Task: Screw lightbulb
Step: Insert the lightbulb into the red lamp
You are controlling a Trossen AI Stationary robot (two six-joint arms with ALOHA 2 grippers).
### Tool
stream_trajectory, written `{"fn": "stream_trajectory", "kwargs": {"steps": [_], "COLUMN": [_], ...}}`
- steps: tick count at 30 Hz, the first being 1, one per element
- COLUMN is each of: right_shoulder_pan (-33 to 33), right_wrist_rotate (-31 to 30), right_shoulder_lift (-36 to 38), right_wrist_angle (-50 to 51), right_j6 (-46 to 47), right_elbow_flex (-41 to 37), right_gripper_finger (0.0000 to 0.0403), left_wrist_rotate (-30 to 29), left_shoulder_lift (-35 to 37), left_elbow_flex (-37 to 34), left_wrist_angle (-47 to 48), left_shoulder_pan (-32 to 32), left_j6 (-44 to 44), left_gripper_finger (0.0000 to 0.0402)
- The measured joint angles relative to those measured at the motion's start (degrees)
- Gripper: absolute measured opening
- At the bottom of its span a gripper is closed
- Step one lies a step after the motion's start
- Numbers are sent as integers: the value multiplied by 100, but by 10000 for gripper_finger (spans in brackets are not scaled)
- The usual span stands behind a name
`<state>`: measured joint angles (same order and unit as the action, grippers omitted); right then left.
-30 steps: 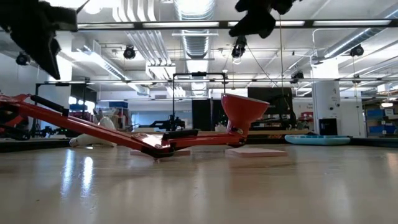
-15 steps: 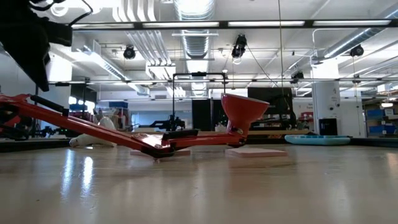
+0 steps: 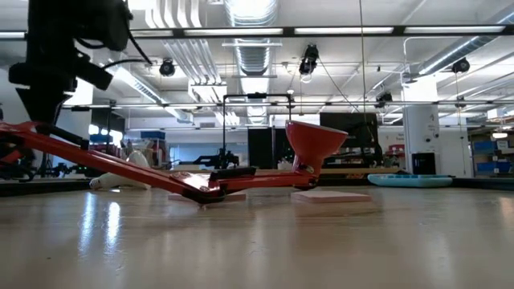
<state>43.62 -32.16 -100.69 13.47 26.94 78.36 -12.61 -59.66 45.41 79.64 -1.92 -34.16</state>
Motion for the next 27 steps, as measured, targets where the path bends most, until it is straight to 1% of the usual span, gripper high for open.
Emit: {"fn": "stream_trajectory", "kwargs": {"steps": [4, 7, 10, 12, 15, 17, 19, 22, 24, 27], "right_shoulder_pan": [518, 830, 1040, 1137, 1287, 1359, 1366, 1292, 1211, 1157], "right_wrist_rotate": [-124, -456, -841, -914, -953, -1006, -1101, -1300, -1308, -1224], "right_shoulder_lift": [-368, -593, -678, -703, -728, -736, -736, -736, -736, -742], "right_wrist_angle": [37, 440, 866, 874, 895, 917, 1064, 1304, 1372, 1418], "right_j6": [514, 910, 1370, 1717, 2185, 2245, 2214, 2076, 2077, 2081], "right_elbow_flex": [274, 572, 767, 790, 786, 786, 786, 779, 738, 659], "right_gripper_finger": [344, 344, 344, 343, 344, 344, 344, 344, 343, 343], "left_wrist_rotate": [-75, -605, -956, -895, -951, -1215, -1380, -1334, -1322, -1347], "left_shoulder_lift": [-335, -635, -928, -1098, -1344, -1477, -1592, -1860, -2068, -2311], "left_elbow_flex": [-2, -7, -2, 94, 503, 789, 1111, 1428, 1608, 1665], "left_wrist_angle": [428, 669, 423, 32, -17, -71, -58, -228, -204, -508], "left_shoulder_pan": [-205, -576, -1082, -1399, -1676, -1836, -2166, -2900, -3344, -3821], "left_j6": [189, 354, 863, 1379, 1881, 2214, 2503, 2927, 3227, 3771], "left_gripper_finger": [256, 256, 256, 256, 256, 256, 256, 256, 256, 256]}}
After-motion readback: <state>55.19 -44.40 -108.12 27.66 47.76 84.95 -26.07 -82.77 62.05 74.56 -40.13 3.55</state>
